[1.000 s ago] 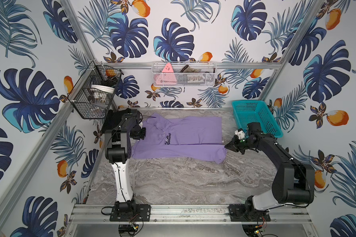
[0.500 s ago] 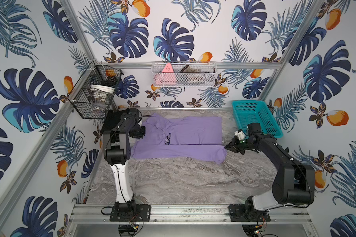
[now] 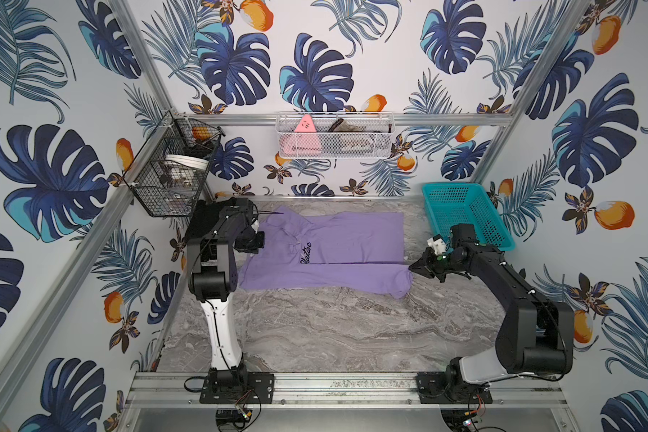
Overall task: Fold and stack t-shirts
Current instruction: Fold the T-shirt.
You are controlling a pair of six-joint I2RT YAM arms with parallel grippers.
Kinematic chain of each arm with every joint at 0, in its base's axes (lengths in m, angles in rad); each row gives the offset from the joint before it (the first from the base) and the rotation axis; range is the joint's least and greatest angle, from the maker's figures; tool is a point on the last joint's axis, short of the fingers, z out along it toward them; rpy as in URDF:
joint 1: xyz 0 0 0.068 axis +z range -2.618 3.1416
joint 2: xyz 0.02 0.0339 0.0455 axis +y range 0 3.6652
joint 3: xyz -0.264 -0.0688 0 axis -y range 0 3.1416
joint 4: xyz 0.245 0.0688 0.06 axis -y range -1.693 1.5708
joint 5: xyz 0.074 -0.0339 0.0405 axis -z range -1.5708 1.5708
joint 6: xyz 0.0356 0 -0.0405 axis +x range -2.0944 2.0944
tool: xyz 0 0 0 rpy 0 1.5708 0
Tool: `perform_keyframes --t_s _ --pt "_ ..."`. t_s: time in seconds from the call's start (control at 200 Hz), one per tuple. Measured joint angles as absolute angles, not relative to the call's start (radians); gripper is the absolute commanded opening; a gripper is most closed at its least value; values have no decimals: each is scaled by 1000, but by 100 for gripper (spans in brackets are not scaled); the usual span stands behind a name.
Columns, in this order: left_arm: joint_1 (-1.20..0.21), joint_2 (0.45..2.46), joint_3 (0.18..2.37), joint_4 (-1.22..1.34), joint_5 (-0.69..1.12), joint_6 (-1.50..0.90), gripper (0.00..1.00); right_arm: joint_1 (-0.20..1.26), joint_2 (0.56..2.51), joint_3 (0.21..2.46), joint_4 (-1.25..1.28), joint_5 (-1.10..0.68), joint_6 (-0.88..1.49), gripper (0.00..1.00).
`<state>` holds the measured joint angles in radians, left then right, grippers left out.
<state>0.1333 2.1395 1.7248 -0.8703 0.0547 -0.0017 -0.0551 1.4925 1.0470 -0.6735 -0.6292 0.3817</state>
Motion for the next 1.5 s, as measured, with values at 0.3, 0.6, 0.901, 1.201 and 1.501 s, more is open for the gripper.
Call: perform_keyframes --t_s 0.3,0.6,0.901,1.201,1.501 --pt "137 1920 1689 -896 52 -2 0 -60 1481 1056 -676 -633 381 0" --pt "150 1764 1646 -988 78 3 0 -60 1499 1165 -729 -701 356 0" --pt "151 1740 1648 -1010 89 6 0 -55 1583 1240 -766 -733 327 0" --pt "163 1707 1716 -1029 90 38 0 -54 1562 1269 -849 -782 299 0" --pt "168 1578 1672 -1050 56 83 0 -52 1493 1253 -978 -836 279 0"
